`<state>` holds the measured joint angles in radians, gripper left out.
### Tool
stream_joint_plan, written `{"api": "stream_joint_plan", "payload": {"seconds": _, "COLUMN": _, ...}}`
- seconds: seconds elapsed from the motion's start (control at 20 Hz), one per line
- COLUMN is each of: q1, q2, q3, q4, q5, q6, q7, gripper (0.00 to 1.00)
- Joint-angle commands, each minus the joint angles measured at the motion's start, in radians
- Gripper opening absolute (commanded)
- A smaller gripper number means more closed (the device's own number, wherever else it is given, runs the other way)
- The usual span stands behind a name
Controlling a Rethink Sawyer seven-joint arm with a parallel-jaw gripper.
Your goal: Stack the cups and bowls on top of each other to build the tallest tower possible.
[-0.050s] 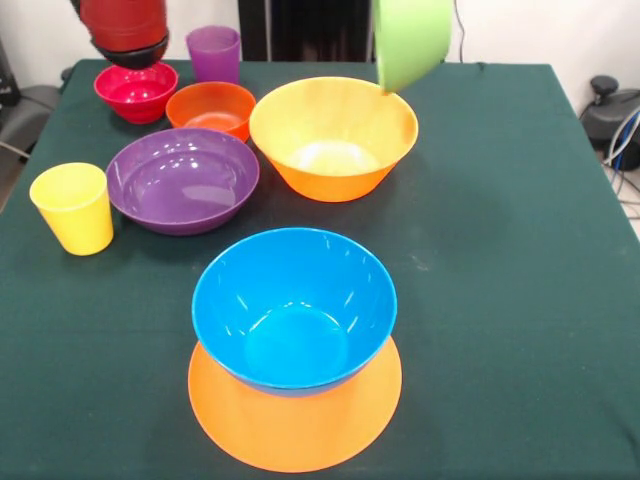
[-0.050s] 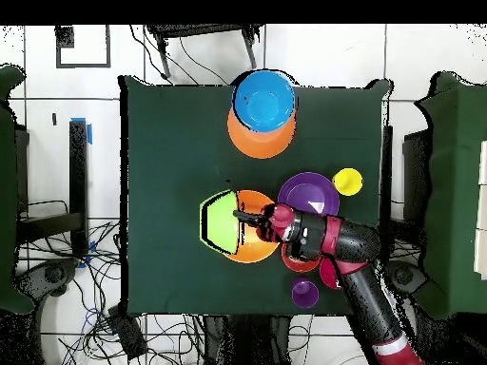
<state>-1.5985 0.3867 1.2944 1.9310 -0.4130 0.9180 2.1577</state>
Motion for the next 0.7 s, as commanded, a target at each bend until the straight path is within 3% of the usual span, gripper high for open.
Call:
{"api": "stream_joint_plan", "payload": {"seconds": 0.05, "q1": 0.015, "q2": 0.009, "q3": -0.064, "q4": -0.173, "q5": 0.036, "q6": 0.108, "q7": -0.336, "gripper": 0.0}}
{"api": "stream_joint_plan", "payload": {"seconds": 0.4, "q1": 0.041, "q2": 0.064, "q3": -0.075, "q4": -0.14, "q5": 0.002, "q6": 0.037, "q7": -0.333, "gripper": 0.0}}
{"api": "stream_joint_plan", "payload": {"seconds": 0.7, "q1": 0.062, "q2": 0.095, "q3": -0.072, "q4": -0.143, "q5": 0.016, "q6": 0.035, "q7": -0.339, "gripper": 0.0}}
